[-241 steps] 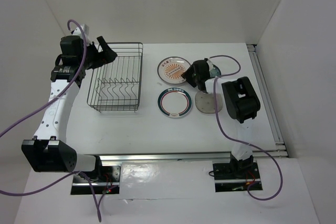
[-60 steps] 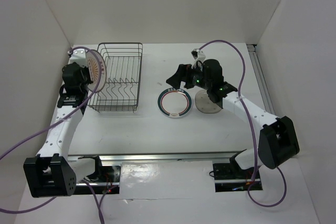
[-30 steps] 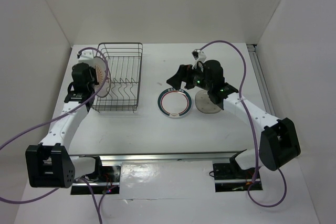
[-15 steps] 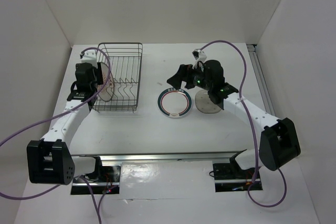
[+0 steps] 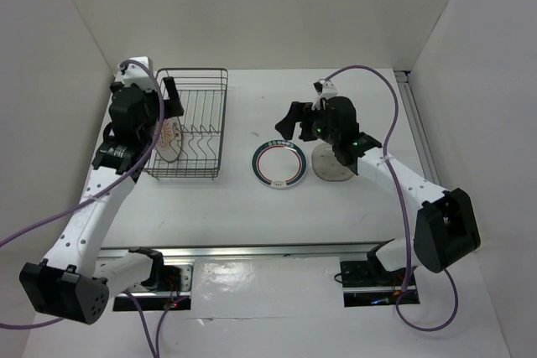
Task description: Load the plates into the dish rack
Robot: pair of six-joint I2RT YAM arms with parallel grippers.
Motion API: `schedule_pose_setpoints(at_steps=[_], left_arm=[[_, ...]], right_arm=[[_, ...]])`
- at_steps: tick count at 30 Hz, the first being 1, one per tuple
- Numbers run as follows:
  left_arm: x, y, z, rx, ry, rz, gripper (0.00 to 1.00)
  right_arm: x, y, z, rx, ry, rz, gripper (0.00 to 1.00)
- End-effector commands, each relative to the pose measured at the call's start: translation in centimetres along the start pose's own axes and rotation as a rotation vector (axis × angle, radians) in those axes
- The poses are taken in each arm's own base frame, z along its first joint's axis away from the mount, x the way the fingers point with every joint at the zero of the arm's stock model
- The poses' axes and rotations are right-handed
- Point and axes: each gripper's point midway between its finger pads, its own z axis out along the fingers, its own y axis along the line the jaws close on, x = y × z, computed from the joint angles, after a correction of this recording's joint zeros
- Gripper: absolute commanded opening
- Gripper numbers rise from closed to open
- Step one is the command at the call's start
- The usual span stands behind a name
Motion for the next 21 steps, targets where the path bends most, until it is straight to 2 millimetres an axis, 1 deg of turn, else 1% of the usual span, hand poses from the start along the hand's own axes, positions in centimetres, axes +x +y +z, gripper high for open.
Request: schedule_pose_setpoints(at_steps=[1,3,4,5,6,7,8,9,10,11,12,13,14,15,16,17,18,19,21], left_arm=[[-1.5,-4.6,-1.8,0.208,0.012,-0.091,1.00],[-1.6,-5.7,-2.2,0.270,0.021,-0.103,1.00],[-1.6,-6.5,-2.5,0.306,0.029,-0.119,1.00],[-1.4,-7.5,-2.7,0.354,0.034,-0.145,1.00],[-2.2,-7.9,-3.1,0.377,0.012,-0.174,1.00],[-1.8,-8.5,-3.2,0.407,0.029,-0.221,1.00],[-1.5,-9.5,-3.4,0.445,0.049,-0.229,1.00],[-1.1,-10.0,-3.5,0.475,0.065,-0.226,1.00],[-1.1,-10.6,-3.5,0.501,0.070,-0.242,1.00],[-0.2,-11.6,-3.3,0.547,0.110,-0.247,1.00],[-0.4,-12.0,-3.3,0.569,0.118,-0.260,1.00],[0.0,-12.5,-3.3,0.593,0.137,-0.258,1.00],[-0.1,-12.9,-3.4,0.617,0.143,-0.257,1.00],[0.7,-13.5,-3.2,0.648,0.173,-0.256,1.00],[0.1,-13.7,-3.0,0.650,0.164,-0.256,1.00],[0.4,-13.6,-2.7,0.628,0.191,-0.272,1.00],[1.2,-13.4,-2.3,0.602,0.233,-0.271,1.00],[2.1,-13.4,-1.6,0.583,0.265,-0.269,1.00],[2.1,-13.3,-1.3,0.572,0.270,-0.269,1.00]], right_arm=[[-0.6,-0.9,-0.6,0.068,-0.013,0.037,1.00],[0.3,-2.2,-1.0,0.144,-0.021,0.060,1.00],[0.5,-1.9,-1.6,0.145,-0.029,0.074,1.00],[2.2,-2.9,-2.0,0.175,-0.008,0.091,1.00],[2.8,-3.1,-2.5,0.192,-0.011,0.102,1.00],[3.8,-3.3,-3.3,0.197,-0.005,0.121,1.00],[4.4,-3.0,-3.7,0.187,0.001,0.116,1.00],[4.5,-3.3,-4.0,0.203,-0.011,0.129,1.00],[4.3,-2.4,-4.6,0.182,-0.028,0.119,1.00],[4.6,-2.7,-5.0,0.201,-0.023,0.130,1.00],[4.7,-2.3,-5.4,0.203,-0.025,0.123,1.00],[4.9,-2.5,-5.8,0.226,-0.023,0.118,1.00],[4.6,-2.0,-6.4,0.220,-0.037,0.125,1.00],[4.8,-2.3,-6.7,0.234,-0.035,0.134,1.00],[5.3,-2.2,-7.0,0.229,-0.027,0.131,1.00],[5.8,-2.3,-7.0,0.234,-0.020,0.147,1.00],[6.1,-2.4,-7.2,0.236,-0.020,0.173,1.00],[7.9,-2.7,-7.1,0.232,0.009,0.185,1.00],[8.7,-2.9,-6.9,0.233,0.003,0.240,1.00]])
